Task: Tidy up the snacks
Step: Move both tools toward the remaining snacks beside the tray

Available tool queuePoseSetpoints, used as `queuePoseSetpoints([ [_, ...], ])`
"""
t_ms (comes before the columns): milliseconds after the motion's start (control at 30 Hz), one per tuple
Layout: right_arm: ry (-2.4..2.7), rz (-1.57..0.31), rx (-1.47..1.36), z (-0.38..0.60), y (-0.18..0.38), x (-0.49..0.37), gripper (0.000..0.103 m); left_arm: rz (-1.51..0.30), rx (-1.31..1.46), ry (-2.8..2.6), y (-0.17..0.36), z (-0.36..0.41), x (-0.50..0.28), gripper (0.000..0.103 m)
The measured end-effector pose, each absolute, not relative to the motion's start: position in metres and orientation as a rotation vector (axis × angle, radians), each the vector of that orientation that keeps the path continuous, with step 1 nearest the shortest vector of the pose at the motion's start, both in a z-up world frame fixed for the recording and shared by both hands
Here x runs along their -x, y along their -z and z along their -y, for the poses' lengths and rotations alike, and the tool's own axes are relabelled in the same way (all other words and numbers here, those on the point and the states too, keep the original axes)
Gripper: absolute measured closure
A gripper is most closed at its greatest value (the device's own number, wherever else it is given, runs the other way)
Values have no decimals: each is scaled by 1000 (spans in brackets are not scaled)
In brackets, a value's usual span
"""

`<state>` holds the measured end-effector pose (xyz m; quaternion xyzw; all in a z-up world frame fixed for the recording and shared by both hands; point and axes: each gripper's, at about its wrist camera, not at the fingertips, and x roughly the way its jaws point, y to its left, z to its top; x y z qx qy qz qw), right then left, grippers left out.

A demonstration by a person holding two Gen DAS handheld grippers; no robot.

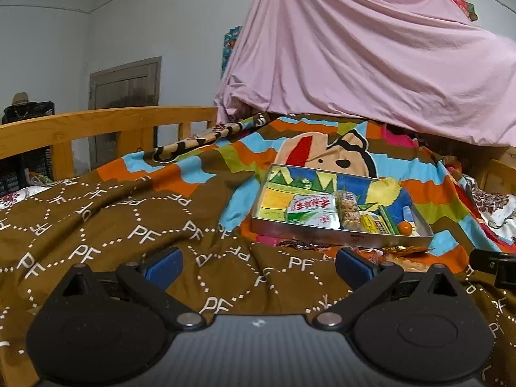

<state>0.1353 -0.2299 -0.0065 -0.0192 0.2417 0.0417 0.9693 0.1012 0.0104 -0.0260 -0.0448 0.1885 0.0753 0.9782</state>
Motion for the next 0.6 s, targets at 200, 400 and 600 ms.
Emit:
queuePoseSetpoints([
  [200,-238,-563,-59,239,0,-151,1,-410,111,-91,22,-8,-114,0],
  [400,-287,-528,34,243,-6,-171,1,-443,92,-38,21,-1,-137,0],
  [600,-379,-536,47,255,-11,-192,1,-479,81,9,24,8,-169,0],
])
